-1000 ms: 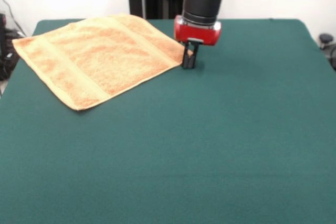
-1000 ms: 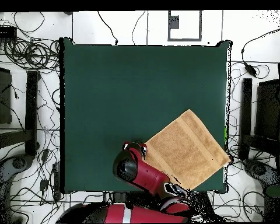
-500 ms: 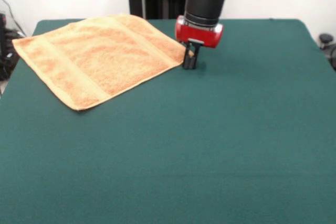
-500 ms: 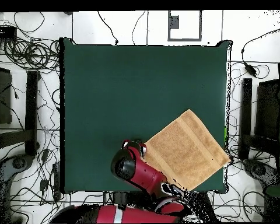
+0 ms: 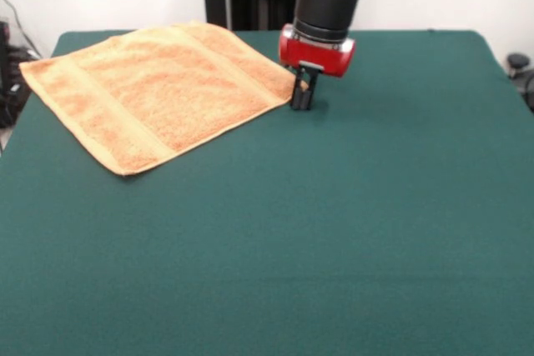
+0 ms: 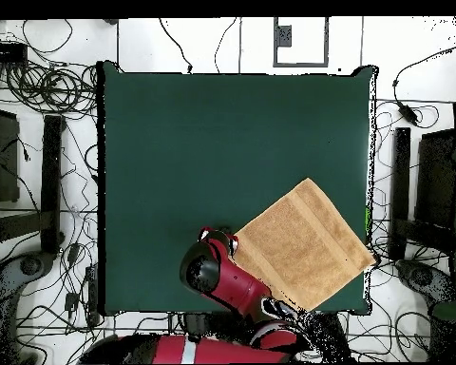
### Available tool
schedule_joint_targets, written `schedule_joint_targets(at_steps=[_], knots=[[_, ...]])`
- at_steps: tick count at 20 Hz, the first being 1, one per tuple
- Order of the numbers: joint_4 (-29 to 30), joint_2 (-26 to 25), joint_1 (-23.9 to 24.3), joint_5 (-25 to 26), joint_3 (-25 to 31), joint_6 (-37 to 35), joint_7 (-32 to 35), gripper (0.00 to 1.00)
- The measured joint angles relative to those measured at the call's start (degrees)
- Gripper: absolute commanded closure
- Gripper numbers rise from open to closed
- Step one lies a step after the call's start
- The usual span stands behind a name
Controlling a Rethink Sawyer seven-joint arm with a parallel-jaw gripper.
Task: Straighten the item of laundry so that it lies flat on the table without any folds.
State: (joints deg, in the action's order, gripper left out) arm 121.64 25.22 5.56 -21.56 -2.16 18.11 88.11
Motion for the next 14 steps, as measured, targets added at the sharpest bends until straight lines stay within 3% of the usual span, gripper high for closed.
schedule_joint_targets(at_steps=[5, 6, 14], knots=[[-0.01, 0.07, -0.15, -0.02, -0.14, 0.0, 0.01, 1.0], [-0.02, 0.08, -0.27, -0.04, -0.23, 0.02, 0.01, 0.0], [-0.45, 0.64, -0.57, 0.0, -0.73, 0.01, 0.01, 0.0]])
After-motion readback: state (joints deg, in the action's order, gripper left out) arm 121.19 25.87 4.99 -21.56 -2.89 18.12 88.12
